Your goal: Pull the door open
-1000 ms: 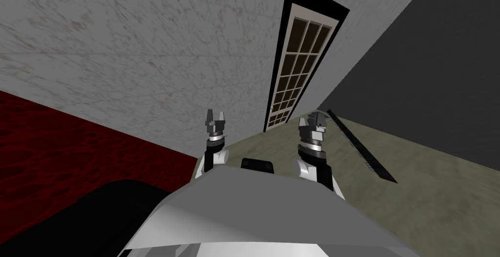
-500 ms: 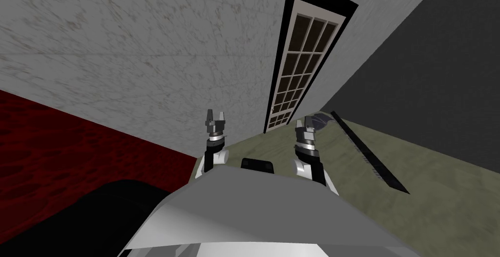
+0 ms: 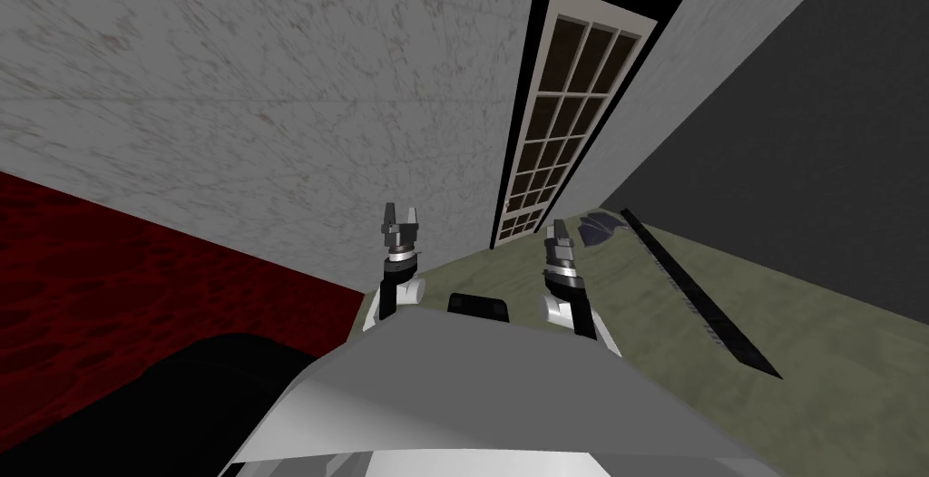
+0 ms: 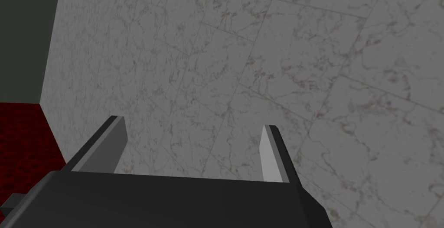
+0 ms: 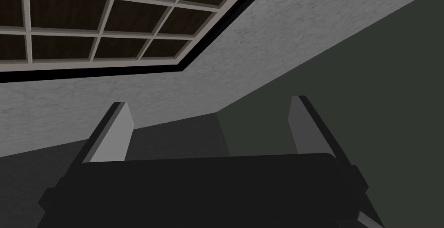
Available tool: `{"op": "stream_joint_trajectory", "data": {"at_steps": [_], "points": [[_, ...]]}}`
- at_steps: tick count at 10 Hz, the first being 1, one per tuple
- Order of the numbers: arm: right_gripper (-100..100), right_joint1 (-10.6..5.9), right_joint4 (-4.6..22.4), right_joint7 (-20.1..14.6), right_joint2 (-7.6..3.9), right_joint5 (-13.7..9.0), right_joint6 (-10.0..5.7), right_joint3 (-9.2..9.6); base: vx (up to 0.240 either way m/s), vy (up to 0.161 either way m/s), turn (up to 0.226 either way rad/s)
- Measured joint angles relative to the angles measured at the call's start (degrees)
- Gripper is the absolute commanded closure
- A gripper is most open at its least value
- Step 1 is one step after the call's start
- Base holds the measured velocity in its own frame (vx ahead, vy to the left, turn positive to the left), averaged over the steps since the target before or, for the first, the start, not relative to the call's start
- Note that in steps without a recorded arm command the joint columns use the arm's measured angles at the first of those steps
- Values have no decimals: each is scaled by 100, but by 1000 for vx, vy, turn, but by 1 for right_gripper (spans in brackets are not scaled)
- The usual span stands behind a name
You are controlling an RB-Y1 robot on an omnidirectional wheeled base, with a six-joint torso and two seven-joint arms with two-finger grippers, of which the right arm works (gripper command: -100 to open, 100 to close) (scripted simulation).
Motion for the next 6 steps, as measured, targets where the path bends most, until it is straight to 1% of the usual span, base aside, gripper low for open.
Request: {"op": "stream_joint_trajectory", "data": {"at_steps": [1,3,4,5,6], "points": [[-100,-30,135,89,-22,43,-53,-5,74,-65,51],[-100,-116,387,268,-71,131,-110,-30,89,-65,52],[-100,-185,574,364,-97,176,-166,-50,78,-79,56],[-100,-230,702,464,-114,226,-196,-56,91,-81,56],[-100,-270,835,551,-157,266,-224,-82,87,-65,58]]}}
